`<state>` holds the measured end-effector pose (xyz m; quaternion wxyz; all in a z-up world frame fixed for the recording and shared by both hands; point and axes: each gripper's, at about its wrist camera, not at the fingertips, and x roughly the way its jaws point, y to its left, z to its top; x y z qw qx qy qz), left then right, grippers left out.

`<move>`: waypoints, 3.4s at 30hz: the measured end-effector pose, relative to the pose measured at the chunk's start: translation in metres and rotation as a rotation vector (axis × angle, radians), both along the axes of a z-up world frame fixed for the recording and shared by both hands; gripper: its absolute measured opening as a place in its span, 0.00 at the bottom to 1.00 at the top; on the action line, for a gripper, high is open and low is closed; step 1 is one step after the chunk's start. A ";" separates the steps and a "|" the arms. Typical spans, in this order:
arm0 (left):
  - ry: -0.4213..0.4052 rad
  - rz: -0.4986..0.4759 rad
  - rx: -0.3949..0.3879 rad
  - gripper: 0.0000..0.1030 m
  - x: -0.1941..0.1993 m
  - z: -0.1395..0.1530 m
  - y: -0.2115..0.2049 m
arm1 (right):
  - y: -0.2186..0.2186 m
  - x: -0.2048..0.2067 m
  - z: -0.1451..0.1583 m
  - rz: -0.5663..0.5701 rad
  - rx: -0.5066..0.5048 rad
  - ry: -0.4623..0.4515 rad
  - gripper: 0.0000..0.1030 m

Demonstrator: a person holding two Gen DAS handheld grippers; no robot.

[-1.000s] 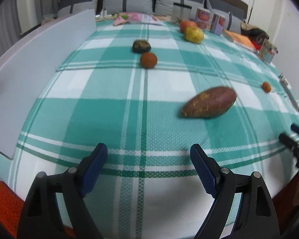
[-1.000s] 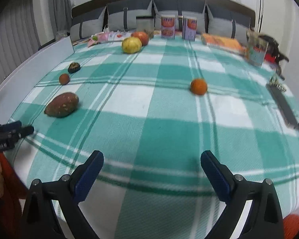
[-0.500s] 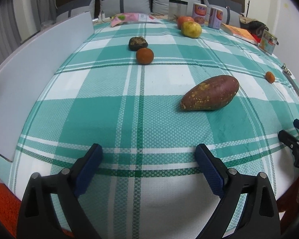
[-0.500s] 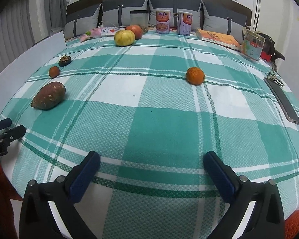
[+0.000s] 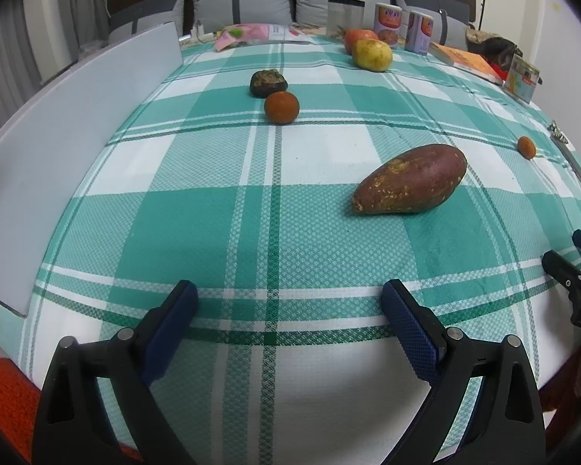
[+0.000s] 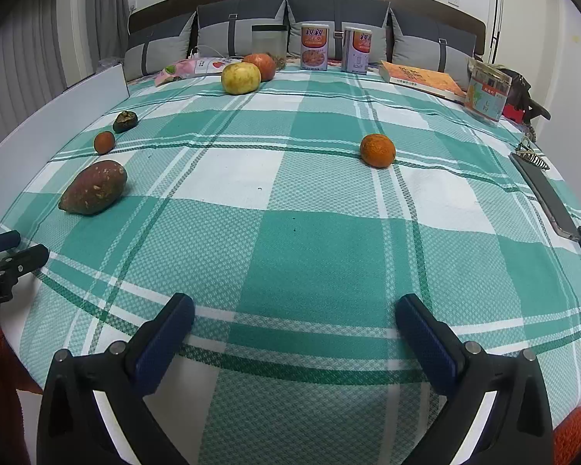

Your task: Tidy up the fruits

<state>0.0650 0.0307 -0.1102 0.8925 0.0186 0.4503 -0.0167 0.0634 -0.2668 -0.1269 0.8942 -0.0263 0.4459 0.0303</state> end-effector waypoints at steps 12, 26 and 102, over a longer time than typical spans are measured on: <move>0.000 0.001 0.001 0.94 0.000 0.000 -0.001 | 0.000 0.000 0.000 0.001 0.000 0.000 1.00; 0.000 0.001 0.000 0.95 0.001 0.000 -0.001 | -0.001 0.000 0.000 0.002 0.000 0.001 1.00; 0.017 0.004 -0.189 0.63 0.055 0.007 0.071 | 0.100 0.476 -0.001 0.046 0.052 0.356 0.67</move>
